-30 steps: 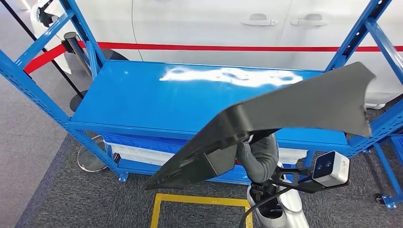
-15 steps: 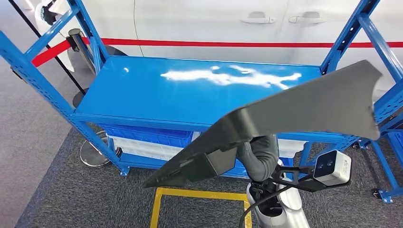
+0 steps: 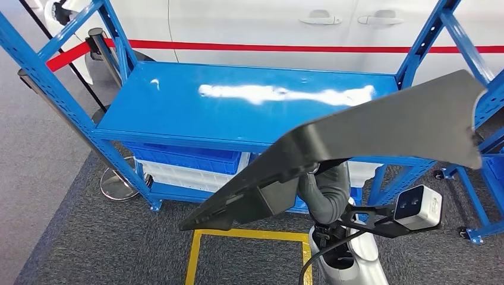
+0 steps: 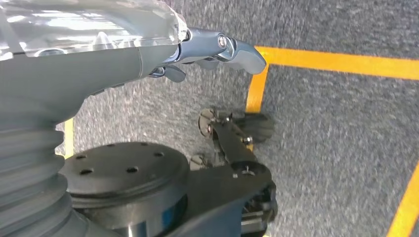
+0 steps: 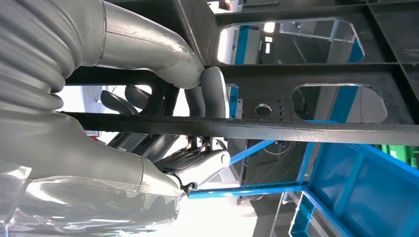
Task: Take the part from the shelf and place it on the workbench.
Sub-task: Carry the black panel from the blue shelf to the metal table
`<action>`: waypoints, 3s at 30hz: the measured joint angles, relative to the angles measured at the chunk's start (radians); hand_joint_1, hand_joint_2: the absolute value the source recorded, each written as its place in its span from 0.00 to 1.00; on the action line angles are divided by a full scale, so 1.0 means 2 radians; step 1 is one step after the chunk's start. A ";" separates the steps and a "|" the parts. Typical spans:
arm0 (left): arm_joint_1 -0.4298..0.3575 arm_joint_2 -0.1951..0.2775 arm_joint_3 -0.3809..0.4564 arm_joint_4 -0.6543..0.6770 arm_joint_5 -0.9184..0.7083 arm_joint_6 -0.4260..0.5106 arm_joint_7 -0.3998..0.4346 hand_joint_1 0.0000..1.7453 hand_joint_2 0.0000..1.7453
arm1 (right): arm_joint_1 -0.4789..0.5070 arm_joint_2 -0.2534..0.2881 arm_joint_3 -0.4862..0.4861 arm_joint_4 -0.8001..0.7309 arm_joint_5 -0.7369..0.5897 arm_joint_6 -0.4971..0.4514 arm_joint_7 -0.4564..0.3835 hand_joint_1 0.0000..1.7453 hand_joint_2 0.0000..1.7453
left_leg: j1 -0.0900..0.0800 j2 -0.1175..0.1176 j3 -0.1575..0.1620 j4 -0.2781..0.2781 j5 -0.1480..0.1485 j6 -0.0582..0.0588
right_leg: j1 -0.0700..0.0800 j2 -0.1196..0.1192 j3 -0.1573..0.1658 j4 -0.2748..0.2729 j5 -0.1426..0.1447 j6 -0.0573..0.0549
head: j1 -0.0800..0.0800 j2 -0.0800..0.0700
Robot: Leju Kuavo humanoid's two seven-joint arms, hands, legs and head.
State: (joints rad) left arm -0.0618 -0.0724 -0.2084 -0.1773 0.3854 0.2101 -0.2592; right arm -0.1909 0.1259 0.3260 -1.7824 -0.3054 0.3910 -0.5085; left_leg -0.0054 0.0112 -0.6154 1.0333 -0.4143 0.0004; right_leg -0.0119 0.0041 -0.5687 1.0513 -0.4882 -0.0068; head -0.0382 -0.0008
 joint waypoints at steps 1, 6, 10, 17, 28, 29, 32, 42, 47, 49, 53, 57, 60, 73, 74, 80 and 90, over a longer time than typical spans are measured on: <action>0.000 0.000 0.000 0.000 -0.001 0.000 0.000 0.00 1.00 | 0.001 0.000 0.000 0.000 0.000 -0.001 -0.001 1.00 1.00 | 0.001 0.000 -0.002 0.002 -0.002 -0.003 | -0.001 0.000 -0.001 -0.001 0.003 -0.004 | 0.000 0.000; 0.001 0.002 0.000 0.000 -0.006 0.000 -0.001 0.00 1.00 | 0.017 0.000 -0.003 -0.001 0.003 -0.005 -0.011 1.00 1.00 | 0.006 -0.002 -0.044 0.117 -0.080 -0.016 | -0.003 -0.002 -0.019 -0.003 0.019 -0.012 | 0.000 0.000; 0.002 0.006 0.000 0.000 -0.010 0.000 0.001 0.00 1.00 | 0.029 -0.001 -0.006 -0.001 0.006 -0.006 -0.020 1.00 1.00 | 0.007 -0.002 0.003 0.071 -0.062 -0.013 | -0.003 -0.001 -0.033 -0.002 0.031 -0.008 | -0.001 0.000; 0.001 0.010 0.000 0.000 -0.014 0.000 0.002 0.00 1.00 | 0.038 -0.001 -0.012 -0.005 0.010 -0.008 -0.026 1.00 1.00 | 0.002 -0.002 0.044 -0.016 -0.029 0.007 | -0.004 -0.002 -0.039 -0.002 0.039 0.012 | 0.000 0.000; 0.001 0.012 0.000 0.000 -0.016 0.004 0.002 0.00 1.00 | 0.048 -0.003 -0.023 -0.008 0.009 -0.004 -0.028 1.00 1.00 | -0.001 0.000 -0.001 -0.002 0.001 0.009 | 0.000 -0.002 0.010 0.000 -0.008 0.006 | 0.001 0.000; 0.001 0.012 0.000 0.000 -0.015 0.005 0.002 0.00 1.00 | 0.048 -0.003 -0.023 -0.008 0.009 -0.004 -0.028 1.00 1.00 | -0.001 0.000 -0.002 -0.001 0.002 0.006 | 0.001 -0.002 0.011 -0.004 -0.007 0.003 | 0.001 0.000; 0.001 0.014 0.000 0.000 -0.015 0.007 0.002 0.00 1.00 | 0.047 -0.002 -0.024 -0.008 0.009 -0.003 -0.026 1.00 1.00 | 0.000 -0.001 -0.005 0.002 0.001 -0.003 | 0.000 -0.002 0.007 -0.008 0.003 -0.005 | 0.001 0.000; 0.000 0.018 0.000 0.000 -0.017 0.005 0.001 0.00 1.00 | 0.048 0.001 -0.024 -0.005 0.020 -0.008 -0.027 1.00 1.00 | 0.009 -0.004 0.037 0.016 -0.049 -0.016 | -0.004 -0.003 -0.029 -0.009 0.036 -0.002 | 0.001 0.000; -0.001 0.018 0.000 0.000 -0.020 0.001 -0.003 0.00 1.00 | 0.048 0.001 -0.025 -0.007 0.028 -0.013 -0.027 1.00 1.00 | 0.004 -0.004 0.049 -0.016 -0.034 0.003 | -0.005 -0.003 -0.031 -0.009 0.042 0.014 | 0.001 0.000; -0.002 0.019 0.000 0.000 -0.020 -0.002 -0.006 0.00 1.00 | 0.047 0.001 -0.026 -0.009 0.034 -0.015 -0.025 1.00 1.00 | 0.006 -0.002 0.044 -0.019 -0.024 0.011 | -0.005 -0.002 -0.043 0.018 0.014 0.017 | 0.002 0.000; -0.002 0.019 0.000 0.000 -0.020 -0.009 -0.013 0.00 1.00 | 0.048 0.001 -0.026 -0.009 0.041 -0.021 -0.023 1.00 1.00 | 0.001 -0.001 0.023 -0.017 -0.011 0.016 | -0.005 -0.002 -0.073 0.125 -0.051 0.017 | 0.003 0.000; -0.003 0.019 -0.001 0.000 -0.022 -0.015 -0.018 0.00 1.00 | 0.048 0.001 -0.026 -0.012 0.045 -0.028 -0.019 1.00 1.00 | -0.001 -0.001 0.008 -0.008 -0.005 0.014 | -0.001 -0.003 -0.001 0.033 -0.016 0.009 | 0.003 0.000; -0.003 0.019 -0.001 0.000 -0.021 -0.017 -0.019 0.00 1.00 | 0.049 0.002 -0.026 -0.017 0.047 -0.031 -0.019 1.00 1.00 | -0.002 -0.001 0.004 -0.005 -0.001 0.006 | 0.004 -0.004 0.019 -0.007 -0.009 0.002 | 0.003 0.000; -0.001 0.019 -0.001 0.000 -0.020 -0.016 -0.018 0.00 1.00 | 0.054 0.004 -0.026 -0.024 0.044 -0.027 -0.019 1.00 1.00 | 0.010 -0.004 0.030 0.012 -0.029 -0.017 | -0.002 -0.004 -0.004 -0.013 0.016 -0.006 | 0.002 0.000; -0.001 0.019 -0.001 0.000 -0.021 -0.016 -0.019 0.00 1.00 | 0.054 0.004 -0.026 -0.025 0.044 -0.026 -0.019 1.00 1.00 | 0.009 -0.004 0.040 -0.007 -0.027 -0.014 | -0.001 -0.004 -0.004 -0.013 0.018 -0.004 | 0.002 0.000; -0.002 0.016 -0.001 0.000 -0.024 -0.017 -0.019 0.00 1.00 | 0.056 0.003 -0.026 -0.036 0.044 -0.024 -0.018 1.00 1.00 | 0.010 -0.002 0.039 -0.027 -0.015 0.007 | -0.001 -0.003 -0.026 0.028 -0.008 0.012 | 0.003 0.000; 0.000 0.014 -0.001 0.000 -0.024 -0.015 -0.018 0.00 1.00 | 0.061 0.003 -0.027 -0.037 0.041 -0.019 -0.017 1.00 1.00 | 0.003 -0.001 0.024 -0.011 -0.015 0.001 | 0.002 -0.007 0.001 -0.009 0.009 0.003 | 0.002 0.000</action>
State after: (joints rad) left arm -0.0624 -0.0453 -0.2106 -0.1774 0.3376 0.1804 -0.2950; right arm -0.0682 0.1320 0.2724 -1.8563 -0.2234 0.3536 -0.5432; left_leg 0.0008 0.0099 -0.5673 1.0116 -0.4449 0.0029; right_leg -0.0078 -0.0096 -0.5671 1.0324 -0.4709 0.0002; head -0.0338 -0.0008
